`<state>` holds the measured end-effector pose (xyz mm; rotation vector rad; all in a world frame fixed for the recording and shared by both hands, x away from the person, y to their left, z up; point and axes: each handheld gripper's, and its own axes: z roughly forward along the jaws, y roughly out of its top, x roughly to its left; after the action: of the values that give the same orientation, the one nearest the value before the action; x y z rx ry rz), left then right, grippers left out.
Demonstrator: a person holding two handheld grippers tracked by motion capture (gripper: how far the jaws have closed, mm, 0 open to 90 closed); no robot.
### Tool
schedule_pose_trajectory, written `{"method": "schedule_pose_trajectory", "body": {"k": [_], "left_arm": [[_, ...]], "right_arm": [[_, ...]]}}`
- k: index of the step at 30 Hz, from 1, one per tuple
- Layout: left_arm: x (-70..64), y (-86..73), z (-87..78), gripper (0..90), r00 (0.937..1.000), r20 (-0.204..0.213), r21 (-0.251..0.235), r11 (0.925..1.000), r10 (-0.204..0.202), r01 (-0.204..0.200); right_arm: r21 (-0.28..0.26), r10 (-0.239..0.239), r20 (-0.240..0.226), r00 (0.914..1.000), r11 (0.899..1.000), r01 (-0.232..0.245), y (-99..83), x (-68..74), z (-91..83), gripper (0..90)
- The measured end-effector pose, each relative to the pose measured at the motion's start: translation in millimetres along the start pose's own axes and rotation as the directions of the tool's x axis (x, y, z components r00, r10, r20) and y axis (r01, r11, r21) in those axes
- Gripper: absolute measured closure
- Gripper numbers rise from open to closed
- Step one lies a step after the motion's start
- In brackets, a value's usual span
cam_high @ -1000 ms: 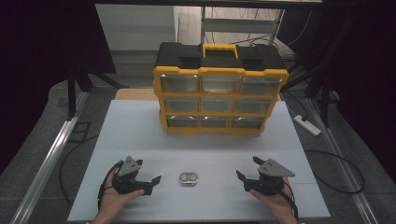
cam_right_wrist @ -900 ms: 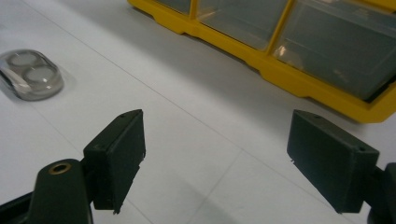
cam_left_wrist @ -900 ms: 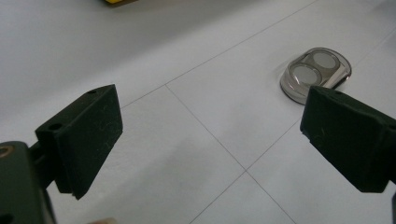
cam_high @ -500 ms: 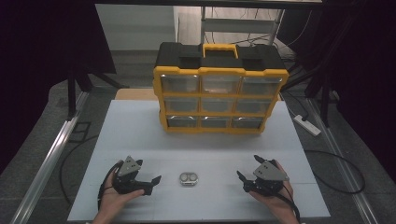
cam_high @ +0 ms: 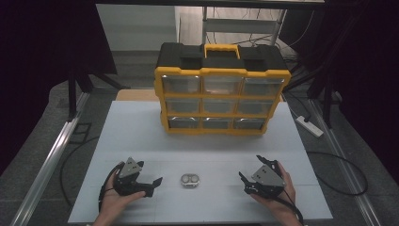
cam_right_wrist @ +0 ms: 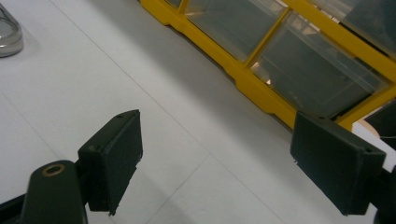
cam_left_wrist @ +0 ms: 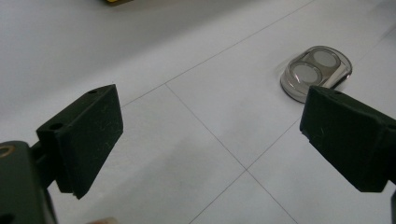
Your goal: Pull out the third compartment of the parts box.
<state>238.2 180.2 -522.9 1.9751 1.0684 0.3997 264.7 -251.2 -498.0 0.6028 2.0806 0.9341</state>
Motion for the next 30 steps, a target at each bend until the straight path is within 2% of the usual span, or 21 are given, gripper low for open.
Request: {"method": "schedule_pose_trajectory", "body": {"k": [10,14,21,26,30], "left_arm": [[0.1,-0.1,0.1,6.5,1.0,0.0,0.001,1.0,0.005,-0.005],[0.3,-0.1,0.1,6.5,1.0,-0.001,0.001,1.0,0.004,-0.004],[0.1,-0.2,0.4,6.6,1.0,-0.001,0.006,0.9999,0.008,-0.008],[0.1,-0.4,0.9,6.5,1.0,0.0,0.01,0.9999,0.008,-0.008],[-0.3,-0.4,0.8,6.6,1.0,0.0,0.01,0.9999,0.007,-0.007]], "right_arm": [[-0.012,-0.051,0.042,0.9978,0.999,0.052,-0.6,0.0,0.1,15.9],[-0.011,-0.088,0.056,0.9945,0.996,0.089,-0.4,1.5,0.5,15.4],[-0.008,-0.119,0.071,0.9904,0.993,0.12,-0.3,2.4,0.9,15.2],[-0.007,-0.158,0.091,0.9833,0.987,0.159,0.1,2.6,0.7,15.1],[-0.007,-0.171,0.098,0.9805,0.985,0.172,-0.2,2.6,1.0,15.2]]}}
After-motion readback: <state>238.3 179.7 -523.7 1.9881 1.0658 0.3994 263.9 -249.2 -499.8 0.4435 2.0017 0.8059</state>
